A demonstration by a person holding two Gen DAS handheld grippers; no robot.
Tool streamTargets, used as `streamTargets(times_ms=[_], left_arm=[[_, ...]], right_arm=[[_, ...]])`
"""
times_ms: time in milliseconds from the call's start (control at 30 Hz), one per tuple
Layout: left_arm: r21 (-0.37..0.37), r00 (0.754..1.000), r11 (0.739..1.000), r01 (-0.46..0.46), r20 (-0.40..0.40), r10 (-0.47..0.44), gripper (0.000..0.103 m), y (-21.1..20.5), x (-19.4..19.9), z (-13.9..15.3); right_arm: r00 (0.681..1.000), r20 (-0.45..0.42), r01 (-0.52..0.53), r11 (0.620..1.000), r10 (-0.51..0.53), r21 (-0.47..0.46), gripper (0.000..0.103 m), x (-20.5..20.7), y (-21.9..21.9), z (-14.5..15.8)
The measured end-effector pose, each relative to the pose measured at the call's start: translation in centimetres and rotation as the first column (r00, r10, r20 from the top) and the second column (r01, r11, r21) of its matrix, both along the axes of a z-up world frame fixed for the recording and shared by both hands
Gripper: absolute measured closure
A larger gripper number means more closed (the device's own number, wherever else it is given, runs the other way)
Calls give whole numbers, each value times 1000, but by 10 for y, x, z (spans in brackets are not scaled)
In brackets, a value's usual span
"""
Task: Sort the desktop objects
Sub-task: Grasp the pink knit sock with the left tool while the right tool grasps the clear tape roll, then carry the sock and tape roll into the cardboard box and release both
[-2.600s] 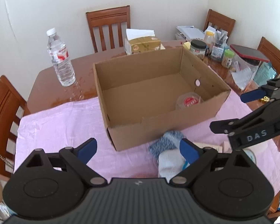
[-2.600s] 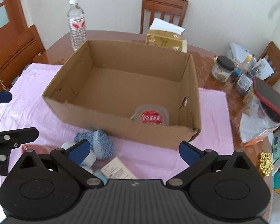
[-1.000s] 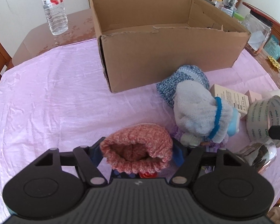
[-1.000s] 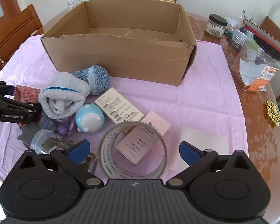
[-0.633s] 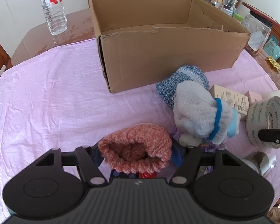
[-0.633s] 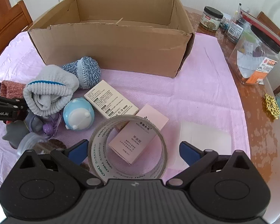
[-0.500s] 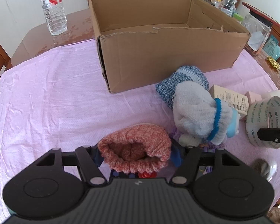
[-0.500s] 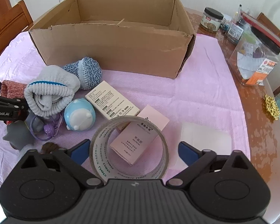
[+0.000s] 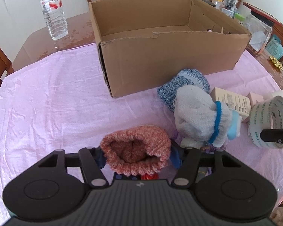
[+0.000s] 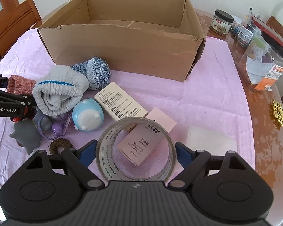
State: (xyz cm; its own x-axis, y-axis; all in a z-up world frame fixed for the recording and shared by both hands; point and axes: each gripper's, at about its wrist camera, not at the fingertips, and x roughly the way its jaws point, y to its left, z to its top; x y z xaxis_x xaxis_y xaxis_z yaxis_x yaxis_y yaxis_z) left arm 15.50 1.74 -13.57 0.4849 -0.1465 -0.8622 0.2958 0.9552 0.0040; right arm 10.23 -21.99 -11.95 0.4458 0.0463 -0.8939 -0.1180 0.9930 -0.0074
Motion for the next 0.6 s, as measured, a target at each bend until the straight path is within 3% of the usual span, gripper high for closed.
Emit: streamTargets(times_ms=[600], left_arm=[[11,997,997,76,27,-76,42,-4,-5,42]], right_arm=[[998,-43,-51,996,54,69,13,25,-12,35]])
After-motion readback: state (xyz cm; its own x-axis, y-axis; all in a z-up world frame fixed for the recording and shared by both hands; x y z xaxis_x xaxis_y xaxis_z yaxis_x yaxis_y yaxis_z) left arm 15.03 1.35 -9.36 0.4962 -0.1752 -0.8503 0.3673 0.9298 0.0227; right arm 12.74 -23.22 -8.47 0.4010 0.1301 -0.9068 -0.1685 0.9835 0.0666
